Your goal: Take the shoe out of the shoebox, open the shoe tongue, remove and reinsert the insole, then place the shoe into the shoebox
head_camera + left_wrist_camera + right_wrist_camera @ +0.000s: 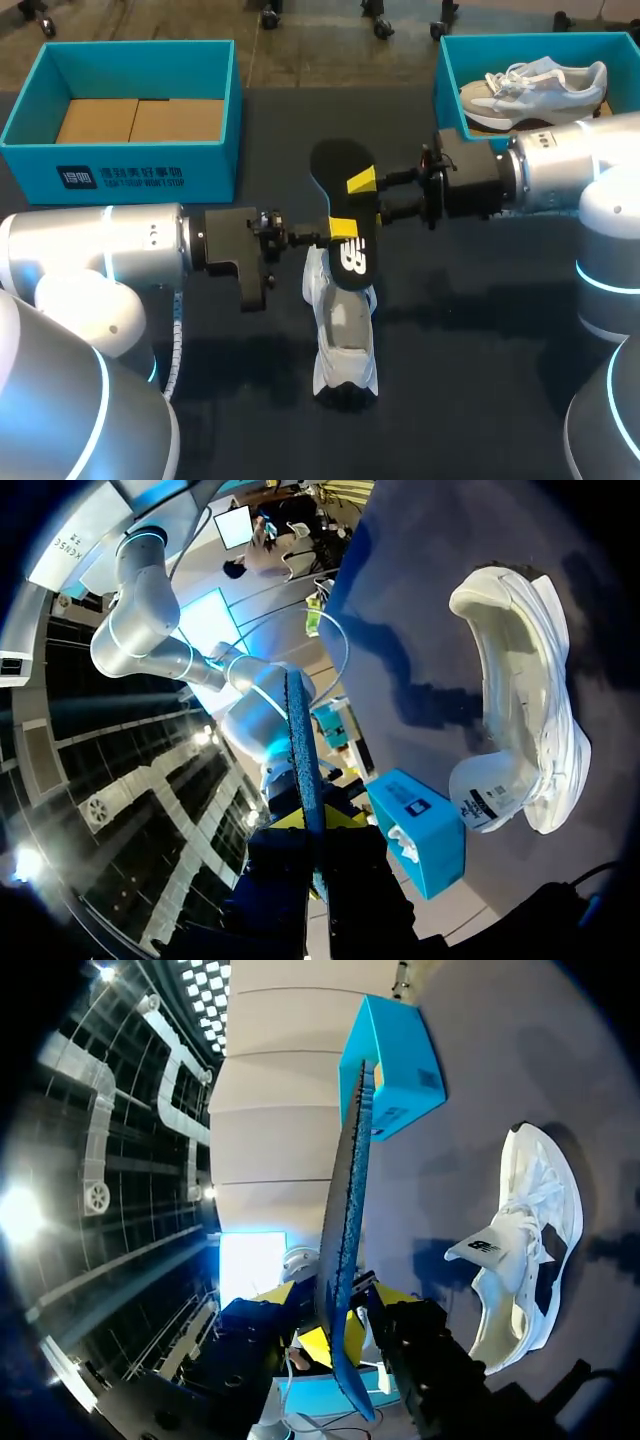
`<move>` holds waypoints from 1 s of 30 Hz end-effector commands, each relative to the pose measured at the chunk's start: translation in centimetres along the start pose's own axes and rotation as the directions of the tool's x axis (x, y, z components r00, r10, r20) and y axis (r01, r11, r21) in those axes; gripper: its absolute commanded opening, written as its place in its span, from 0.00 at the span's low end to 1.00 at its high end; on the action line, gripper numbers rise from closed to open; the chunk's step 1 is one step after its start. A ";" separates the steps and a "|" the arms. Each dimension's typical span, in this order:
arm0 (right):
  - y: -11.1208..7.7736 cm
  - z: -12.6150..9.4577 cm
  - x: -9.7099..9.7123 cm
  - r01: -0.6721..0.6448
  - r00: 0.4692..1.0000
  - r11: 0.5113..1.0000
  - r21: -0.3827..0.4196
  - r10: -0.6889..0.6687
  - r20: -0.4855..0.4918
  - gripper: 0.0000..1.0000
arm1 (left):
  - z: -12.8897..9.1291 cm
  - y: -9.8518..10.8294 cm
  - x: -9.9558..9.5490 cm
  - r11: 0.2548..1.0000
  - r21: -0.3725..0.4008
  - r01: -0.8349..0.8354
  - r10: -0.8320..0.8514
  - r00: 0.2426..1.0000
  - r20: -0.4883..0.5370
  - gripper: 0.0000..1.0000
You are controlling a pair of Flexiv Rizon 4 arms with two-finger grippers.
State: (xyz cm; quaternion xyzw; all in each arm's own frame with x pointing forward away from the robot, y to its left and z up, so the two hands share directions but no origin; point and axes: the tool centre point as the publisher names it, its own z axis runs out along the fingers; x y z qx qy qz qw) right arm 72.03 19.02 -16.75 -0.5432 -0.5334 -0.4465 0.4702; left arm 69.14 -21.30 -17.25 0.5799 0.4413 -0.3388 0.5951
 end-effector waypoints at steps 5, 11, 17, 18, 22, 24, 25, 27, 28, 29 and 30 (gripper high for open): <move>0.0 0.2 -0.1 0.002 1.000 1.000 -0.012 -0.002 -0.004 0.33 | 0.1 -0.2 0.2 1.000 -0.009 0.000 0.000 1.000 0.002 0.00; 0.0 0.1 -0.1 0.004 1.000 1.000 -0.018 -0.004 -0.007 0.00 | 0.2 -0.2 0.3 1.000 -0.007 0.002 -0.002 1.000 0.001 0.00; 0.0 0.1 -0.1 0.007 1.000 1.000 -0.017 -0.007 -0.007 0.00 | 0.1 -0.3 0.4 1.000 -0.005 0.013 -0.013 1.000 -0.003 0.00; 0.0 0.0 -0.1 0.007 1.000 1.000 -0.017 -0.007 -0.008 0.00 | 0.1 -0.3 0.4 1.000 -0.005 0.015 -0.015 1.000 -0.004 0.00; -0.1 -0.1 -0.1 0.009 1.000 1.000 -0.017 -0.009 -0.011 0.00 | -0.1 -0.3 0.5 0.999 -0.003 0.041 -0.041 0.999 -0.003 1.00; -0.2 -0.2 -0.2 0.010 1.000 1.000 -0.018 -0.010 -0.011 0.00 | -0.5 -0.2 0.3 0.998 -0.005 0.058 -0.058 0.998 0.001 1.00; -0.2 -0.3 -0.3 0.011 1.000 1.000 -0.019 -0.011 -0.011 0.00 | -0.9 -0.2 0.0 0.997 -0.004 0.073 -0.073 0.997 0.008 1.00; -0.4 -0.4 -0.4 0.013 1.000 1.000 -0.021 -0.014 -0.012 0.00 | -1.7 0.0 -0.4 0.997 0.004 0.081 -0.081 0.997 0.007 1.00; -0.4 -0.4 -0.4 0.014 1.000 1.000 -0.021 -0.014 -0.012 0.00 | -1.8 0.0 -0.5 0.996 0.007 0.083 -0.083 0.996 0.006 1.00; -0.5 -0.4 -0.6 0.016 1.000 1.000 -0.021 -0.016 -0.011 0.00 | -2.5 0.2 -0.9 0.995 0.024 0.096 -0.096 0.995 -0.003 1.00; -0.6 -0.4 -0.7 0.017 1.000 1.000 -0.021 -0.018 -0.011 0.00 | -2.8 0.3 -1.0 0.995 0.029 0.097 -0.097 0.995 -0.013 1.00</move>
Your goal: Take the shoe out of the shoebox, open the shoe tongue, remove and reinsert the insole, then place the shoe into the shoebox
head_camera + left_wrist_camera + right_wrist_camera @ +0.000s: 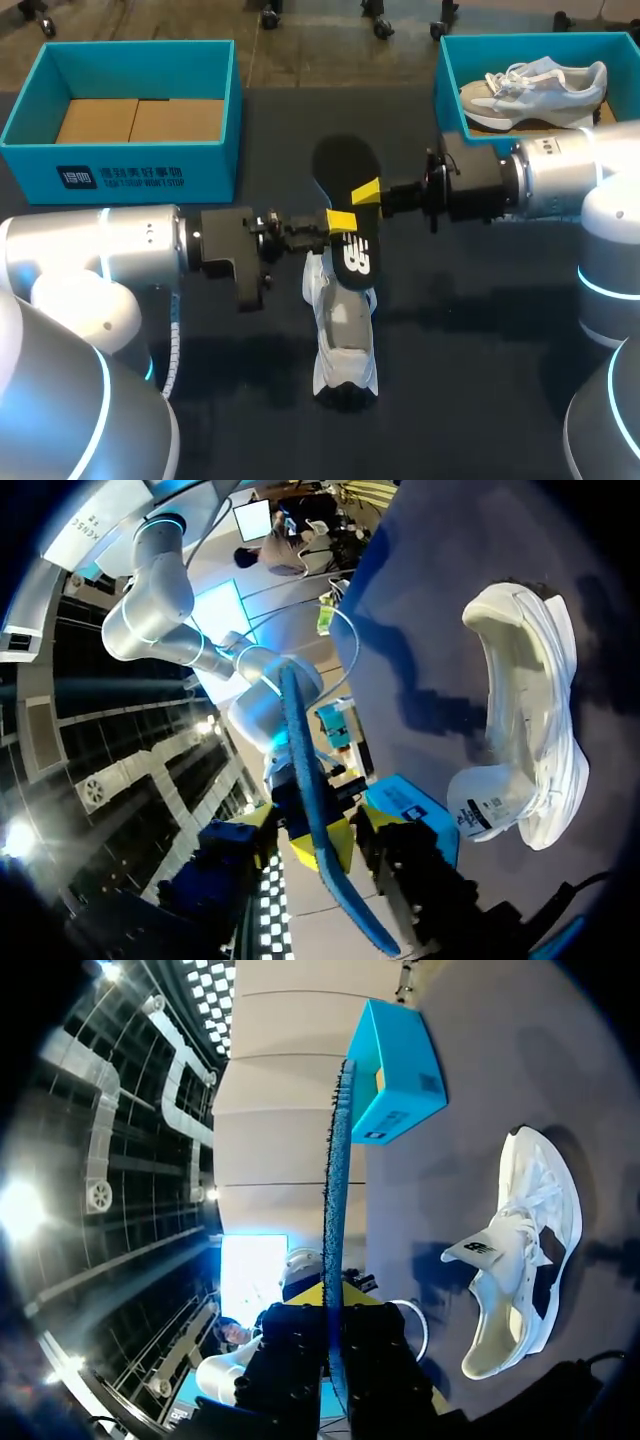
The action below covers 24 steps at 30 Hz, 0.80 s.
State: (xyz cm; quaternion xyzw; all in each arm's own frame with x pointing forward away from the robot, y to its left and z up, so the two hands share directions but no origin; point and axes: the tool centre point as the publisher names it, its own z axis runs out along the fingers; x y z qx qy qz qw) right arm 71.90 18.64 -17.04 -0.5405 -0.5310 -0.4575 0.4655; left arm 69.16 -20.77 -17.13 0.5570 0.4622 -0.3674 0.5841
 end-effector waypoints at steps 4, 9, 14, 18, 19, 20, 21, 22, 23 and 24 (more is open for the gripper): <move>-0.8 0.0 -0.9 0.002 1.000 1.000 -0.004 -0.002 0.002 0.00 | -4.1 1.0 -1.6 0.997 0.063 0.039 -0.033 0.994 -0.103 1.00; -1.0 0.2 -1.7 -0.014 1.000 1.000 -0.013 0.014 -0.009 0.00 | -6.3 2.6 -2.0 0.989 0.102 0.106 -0.080 0.970 -0.228 1.00; -1.0 0.1 -1.8 -0.011 1.000 1.000 -0.020 0.010 -0.018 0.00 | -7.0 3.3 -2.6 0.986 0.136 0.093 -0.056 0.966 -0.253 1.00; -1.0 0.1 -1.8 -0.011 1.000 1.000 -0.020 0.010 -0.018 0.00 | -7.0 3.3 -2.6 0.986 0.136 0.093 -0.056 0.966 -0.253 1.00; -1.0 0.1 -1.8 -0.011 1.000 1.000 -0.020 0.010 -0.018 0.00 | -7.0 3.3 -2.6 0.986 0.136 0.093 -0.056 0.966 -0.253 1.00; -1.0 0.1 -1.8 -0.011 1.000 1.000 -0.020 0.010 -0.018 0.00 | -7.0 3.3 -2.6 0.986 0.136 0.093 -0.056 0.966 -0.253 1.00; -1.0 0.1 -1.8 -0.011 1.000 1.000 -0.020 0.010 -0.018 0.00 | -7.0 3.3 -2.6 0.986 0.136 0.093 -0.056 0.966 -0.253 1.00; -1.0 0.1 -1.8 -0.011 1.000 1.000 -0.020 0.010 -0.018 0.00 | -7.0 3.3 -2.6 0.986 0.136 0.093 -0.056 0.966 -0.253 1.00; -1.0 0.1 -1.8 -0.011 1.000 1.000 -0.020 0.010 -0.018 0.00 | -7.1 3.8 -2.8 0.984 0.132 0.117 -0.081 0.964 -0.252 1.00; -1.0 0.1 -1.8 -0.011 1.000 1.000 -0.020 0.010 -0.018 0.00 | -7.3 4.3 -3.1 0.980 0.139 0.140 -0.102 0.963 -0.249 1.00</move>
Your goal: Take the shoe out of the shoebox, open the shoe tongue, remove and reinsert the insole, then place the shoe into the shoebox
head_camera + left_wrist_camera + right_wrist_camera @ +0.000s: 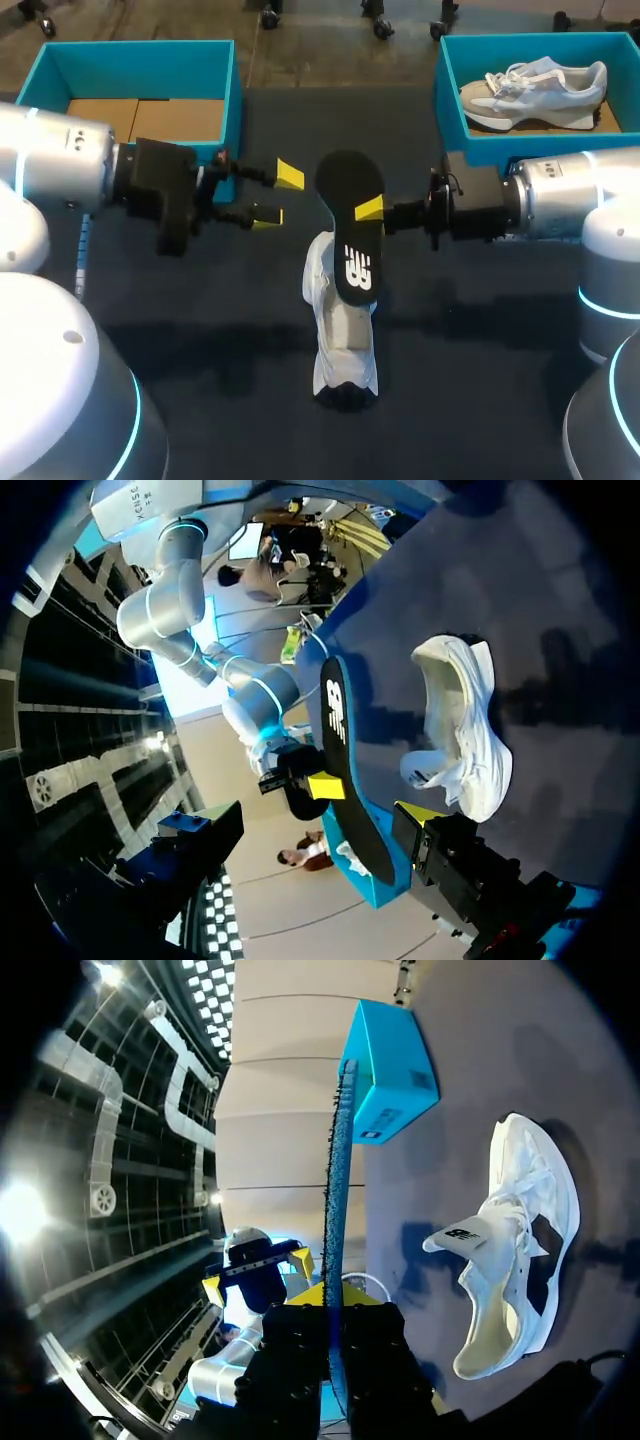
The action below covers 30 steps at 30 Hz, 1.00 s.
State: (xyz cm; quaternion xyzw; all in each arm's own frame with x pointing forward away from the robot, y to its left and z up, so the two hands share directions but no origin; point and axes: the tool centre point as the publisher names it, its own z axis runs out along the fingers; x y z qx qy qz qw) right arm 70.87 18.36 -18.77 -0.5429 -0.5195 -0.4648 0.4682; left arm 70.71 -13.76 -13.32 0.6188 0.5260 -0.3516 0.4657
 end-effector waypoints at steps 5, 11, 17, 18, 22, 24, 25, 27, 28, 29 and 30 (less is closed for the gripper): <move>0.0 0.2 0.0 0.000 1.000 1.000 -0.002 0.000 0.001 0.00 | -1.4 2.8 -2.2 0.996 0.015 0.083 -0.081 0.990 -0.113 1.00; 0.0 0.2 0.0 0.000 1.000 1.000 -0.002 0.000 0.001 0.00 | -0.8 5.4 -3.4 0.987 -0.017 0.161 -0.159 0.937 -0.312 1.00; 0.0 0.2 0.0 0.000 1.000 1.000 -0.002 0.000 0.001 0.00 | -0.8 6.8 -3.5 0.979 -0.012 0.202 -0.189 0.889 -0.417 1.00; 0.0 0.2 0.0 0.000 1.000 1.000 -0.002 0.000 0.001 0.00 | -0.8 7.1 -3.5 0.975 -0.012 0.220 -0.203 0.879 -0.432 1.00; 0.0 0.2 0.0 0.000 1.000 1.000 -0.002 0.000 0.001 0.00 | -0.7 7.8 -3.5 0.978 0.009 0.210 -0.179 0.855 -0.487 1.00; 0.0 0.2 0.0 0.000 1.000 1.000 -0.002 0.000 0.001 0.00 | -0.6 8.1 -3.7 0.978 0.029 0.205 -0.162 0.847 -0.507 1.00; 0.0 0.2 0.0 0.000 1.000 1.000 -0.002 0.000 0.001 0.00 | -0.5 8.4 -3.7 0.980 0.023 0.198 -0.157 0.835 -0.527 1.00; 0.0 0.2 0.0 0.000 1.000 1.000 -0.002 0.000 0.001 0.00 | -0.2 8.8 -3.7 0.977 0.031 0.210 -0.161 0.826 -0.540 1.00; 0.0 0.2 0.0 0.000 1.000 1.000 -0.002 0.000 0.001 0.00 | -0.1 9.0 -3.7 0.977 0.023 0.210 -0.162 0.815 -0.556 1.00; 0.0 0.2 0.0 0.000 1.000 1.000 -0.002 0.000 0.001 0.00 | 0.1 9.2 -3.6 0.977 0.023 0.210 -0.161 0.809 -0.565 1.00; 0.0 0.2 0.0 0.000 1.000 1.000 -0.002 0.000 0.001 0.00 | 0.2 9.4 -3.6 0.975 0.026 0.219 -0.166 0.804 -0.571 1.00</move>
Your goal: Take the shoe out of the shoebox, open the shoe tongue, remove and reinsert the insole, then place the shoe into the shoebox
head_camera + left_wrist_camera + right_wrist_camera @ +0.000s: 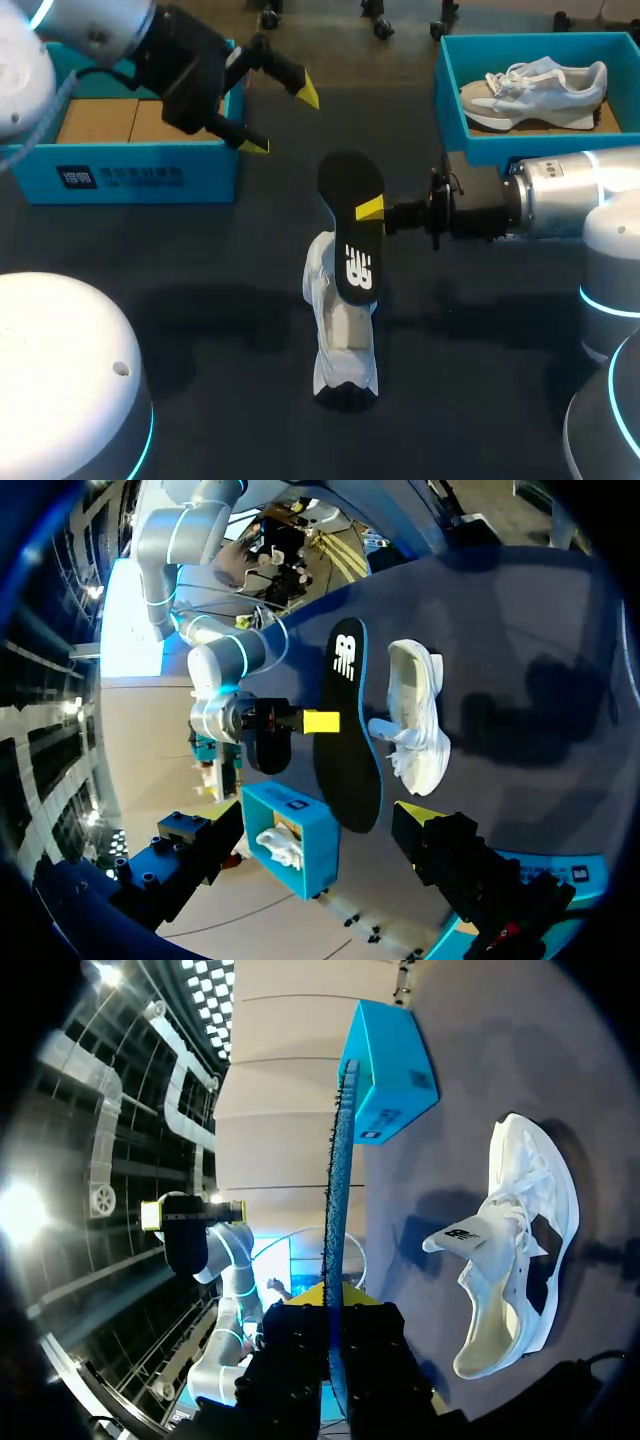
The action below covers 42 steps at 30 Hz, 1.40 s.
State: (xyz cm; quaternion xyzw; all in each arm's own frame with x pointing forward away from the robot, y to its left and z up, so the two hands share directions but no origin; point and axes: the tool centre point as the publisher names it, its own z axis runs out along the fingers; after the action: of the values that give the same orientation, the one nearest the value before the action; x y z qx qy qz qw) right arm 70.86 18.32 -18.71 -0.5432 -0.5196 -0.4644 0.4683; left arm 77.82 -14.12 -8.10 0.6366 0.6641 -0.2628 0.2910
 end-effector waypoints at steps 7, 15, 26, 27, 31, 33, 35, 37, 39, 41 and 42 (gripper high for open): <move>0.0 0.2 -0.1 0.001 1.000 1.000 -0.003 -0.001 0.000 0.00 | 2.0 2.7 -1.3 0.998 0.057 0.038 -0.023 0.970 -0.244 1.00; 0.0 0.2 -0.1 0.001 1.000 1.000 -0.003 -0.001 0.000 0.00 | 3.5 3.4 -2.5 0.994 0.100 0.033 0.002 0.945 -0.326 1.00; 0.0 0.2 -0.1 0.001 1.000 1.000 -0.003 -0.001 0.000 0.00 | 6.0 2.6 -3.0 0.987 0.156 0.045 0.040 0.864 -0.501 1.00; 0.0 0.2 -0.1 0.001 1.000 1.000 -0.003 -0.001 0.000 0.00 | 6.1 2.4 -3.1 0.987 0.155 0.047 0.041 0.854 -0.519 1.00; 0.0 0.2 -0.1 0.001 1.000 1.000 -0.003 -0.001 0.000 0.00 | 6.2 2.3 -3.3 0.992 0.122 0.015 0.059 0.809 -0.585 1.00; 0.0 0.2 -0.1 0.001 1.000 1.000 -0.003 -0.001 0.000 0.00 | 6.2 2.3 -3.3 0.992 0.122 0.015 0.059 0.809 -0.585 1.00; 0.0 0.2 -0.1 0.001 1.000 1.000 -0.003 -0.001 0.000 0.00 | 6.2 2.3 -3.3 0.992 0.122 0.015 0.059 0.809 -0.585 1.00; 0.0 0.2 -0.1 0.001 1.000 1.000 -0.003 -0.001 0.000 0.00 | 6.2 2.3 -3.3 0.992 0.122 0.015 0.059 0.809 -0.585 1.00; 0.0 0.2 -0.1 0.001 1.000 1.000 -0.003 -0.001 0.000 0.00 | 6.2 2.3 -3.3 0.992 0.122 0.015 0.059 0.809 -0.585 1.00; 0.0 0.2 -0.1 0.001 1.000 1.000 -0.003 -0.001 0.000 0.00 | 6.6 2.3 -3.1 0.991 0.128 0.025 0.056 0.804 -0.593 1.00; 0.0 0.2 -0.1 0.001 1.000 1.000 -0.003 -0.001 0.000 0.00 | 6.8 2.3 -3.1 0.991 0.130 0.039 0.045 0.805 -0.592 1.00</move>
State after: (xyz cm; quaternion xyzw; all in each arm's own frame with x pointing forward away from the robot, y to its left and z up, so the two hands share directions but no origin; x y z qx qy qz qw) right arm 70.85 18.33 -18.74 -0.5428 -0.5191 -0.4653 0.4684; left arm 80.01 -20.45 -10.27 0.7039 0.6974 -0.1203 0.0603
